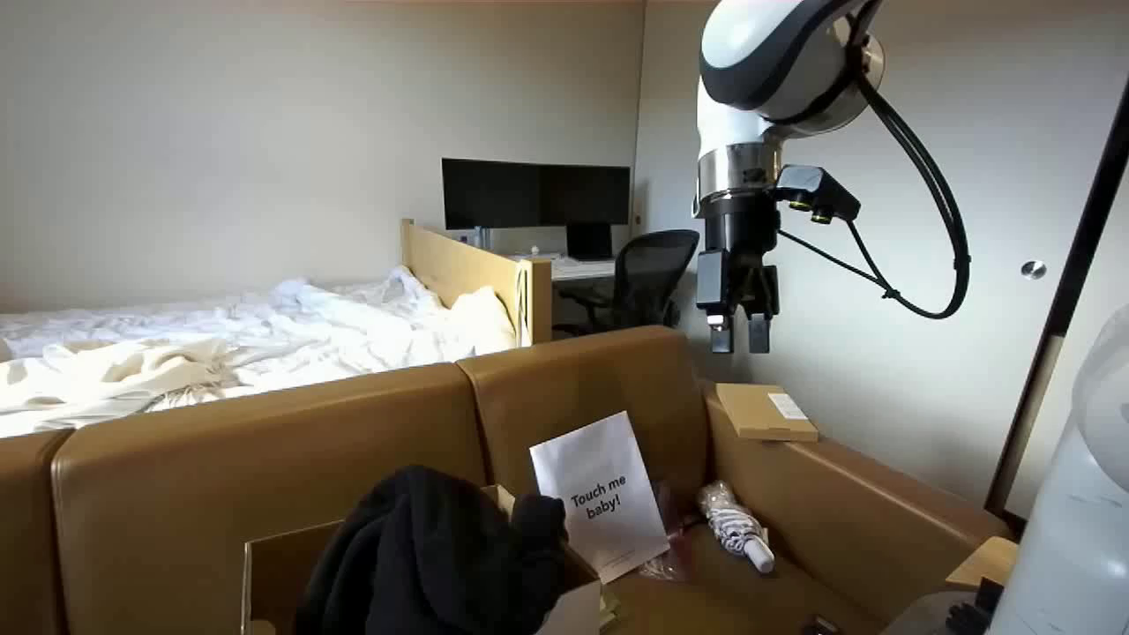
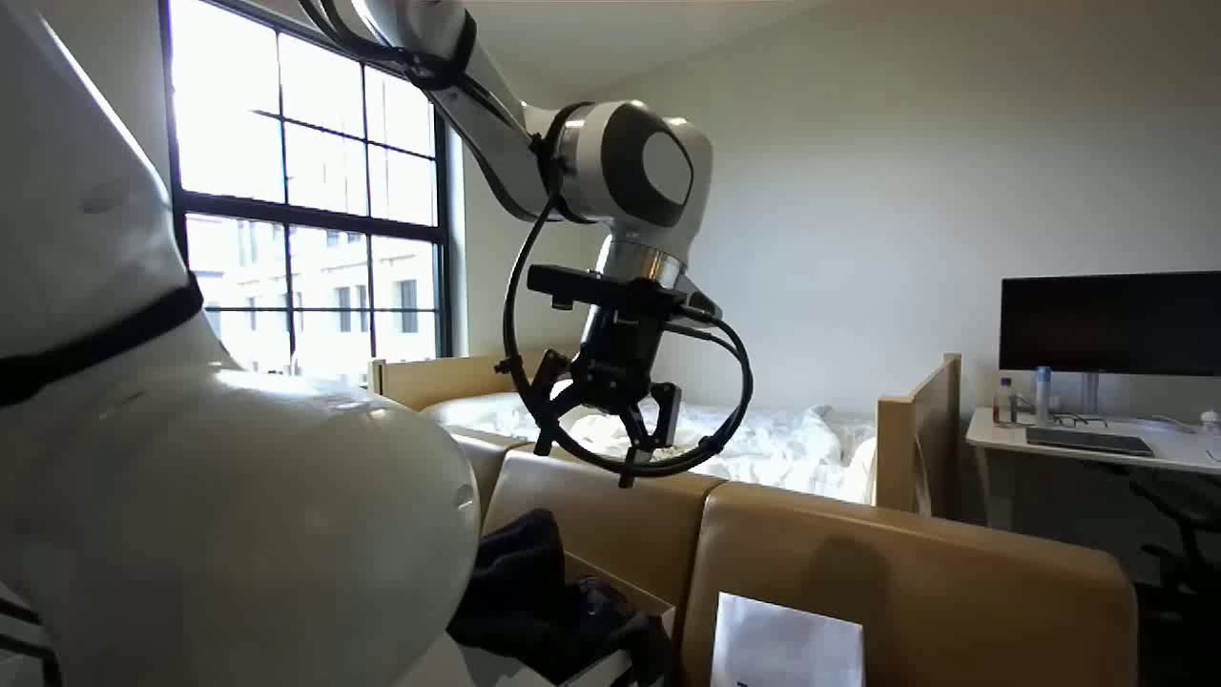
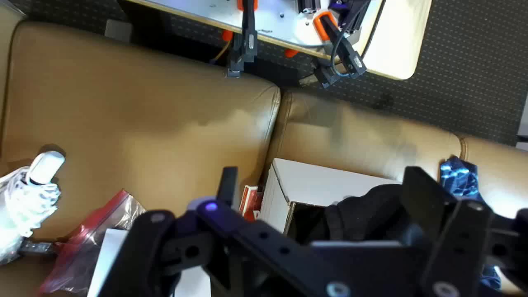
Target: Put the book inside the box
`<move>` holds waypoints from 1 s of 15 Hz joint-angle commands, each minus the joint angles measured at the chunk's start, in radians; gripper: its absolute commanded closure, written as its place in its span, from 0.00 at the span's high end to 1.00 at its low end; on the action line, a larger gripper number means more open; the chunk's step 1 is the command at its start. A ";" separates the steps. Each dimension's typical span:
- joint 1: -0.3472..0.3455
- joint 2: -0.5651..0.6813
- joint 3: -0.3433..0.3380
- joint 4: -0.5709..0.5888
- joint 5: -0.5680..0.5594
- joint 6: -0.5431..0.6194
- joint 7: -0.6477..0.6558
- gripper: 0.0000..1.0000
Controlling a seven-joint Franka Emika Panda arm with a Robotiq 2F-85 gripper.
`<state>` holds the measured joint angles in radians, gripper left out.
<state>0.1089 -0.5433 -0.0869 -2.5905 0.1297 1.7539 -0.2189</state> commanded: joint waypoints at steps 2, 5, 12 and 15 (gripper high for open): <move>-0.020 0.001 0.018 0.002 0.007 -0.004 -0.008 1.00; -0.020 0.001 0.018 0.002 0.007 -0.004 -0.008 1.00; -0.020 0.001 0.018 0.002 0.007 -0.004 -0.008 1.00; -0.020 0.003 0.027 -0.022 -0.013 0.031 -0.017 1.00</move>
<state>0.1067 -0.5432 -0.0833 -2.5909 0.1291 1.7541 -0.2189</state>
